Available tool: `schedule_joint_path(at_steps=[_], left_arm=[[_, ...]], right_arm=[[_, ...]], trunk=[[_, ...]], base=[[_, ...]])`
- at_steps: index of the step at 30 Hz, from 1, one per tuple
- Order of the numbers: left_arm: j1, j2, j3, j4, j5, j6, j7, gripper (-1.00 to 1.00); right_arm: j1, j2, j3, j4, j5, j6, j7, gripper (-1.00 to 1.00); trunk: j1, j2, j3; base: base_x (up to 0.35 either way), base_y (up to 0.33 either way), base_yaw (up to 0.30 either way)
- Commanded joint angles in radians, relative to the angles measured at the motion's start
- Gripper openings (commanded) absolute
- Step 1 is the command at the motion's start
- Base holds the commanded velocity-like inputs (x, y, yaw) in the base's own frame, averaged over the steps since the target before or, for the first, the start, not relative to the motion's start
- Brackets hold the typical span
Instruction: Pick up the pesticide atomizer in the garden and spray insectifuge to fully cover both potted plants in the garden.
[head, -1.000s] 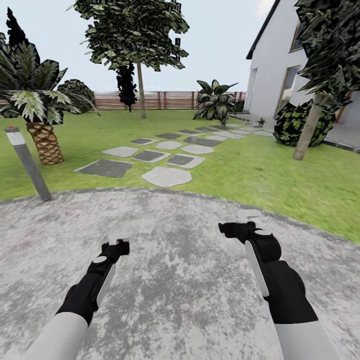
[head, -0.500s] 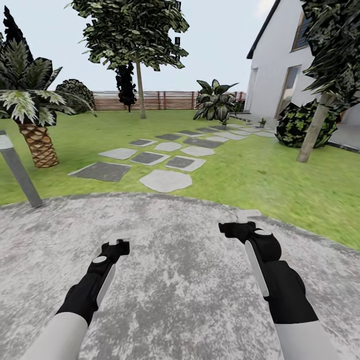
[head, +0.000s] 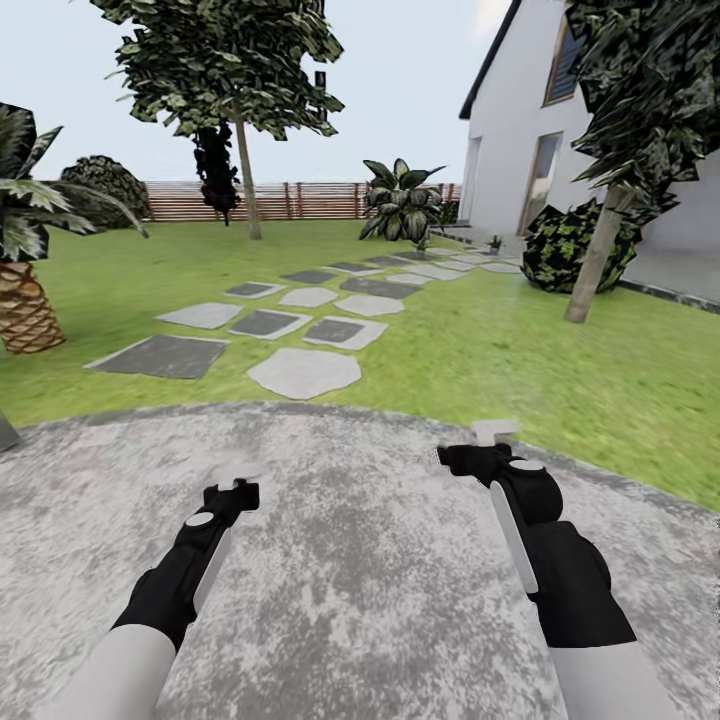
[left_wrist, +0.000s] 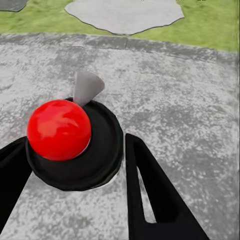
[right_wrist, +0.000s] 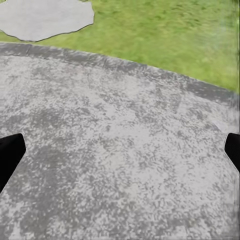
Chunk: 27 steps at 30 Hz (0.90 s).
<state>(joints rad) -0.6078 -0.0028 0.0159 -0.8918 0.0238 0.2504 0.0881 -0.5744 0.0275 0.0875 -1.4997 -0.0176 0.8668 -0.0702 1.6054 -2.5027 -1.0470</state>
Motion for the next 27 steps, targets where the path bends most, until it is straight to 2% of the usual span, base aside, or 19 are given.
schedule_joint_path(at_steps=[1,27], left_arm=[[0.000,0.000,0.001,-0.002,0.002,0.006,0.002,-1.00],[0.000,0.000,0.001,-0.002,-0.002,0.006,0.002,-1.00]], right_arm=[[-0.001,0.000,0.002,-0.001,-0.002,0.005,-0.007,1.00],[-0.001,0.000,0.002,-0.001,-0.002,0.005,-0.007,1.00]], trunk=[[0.000,0.000,-0.001],[0.000,0.000,-0.001]], base=[[0.347,0.000,-0.215],[0.347,0.000,-0.014]])
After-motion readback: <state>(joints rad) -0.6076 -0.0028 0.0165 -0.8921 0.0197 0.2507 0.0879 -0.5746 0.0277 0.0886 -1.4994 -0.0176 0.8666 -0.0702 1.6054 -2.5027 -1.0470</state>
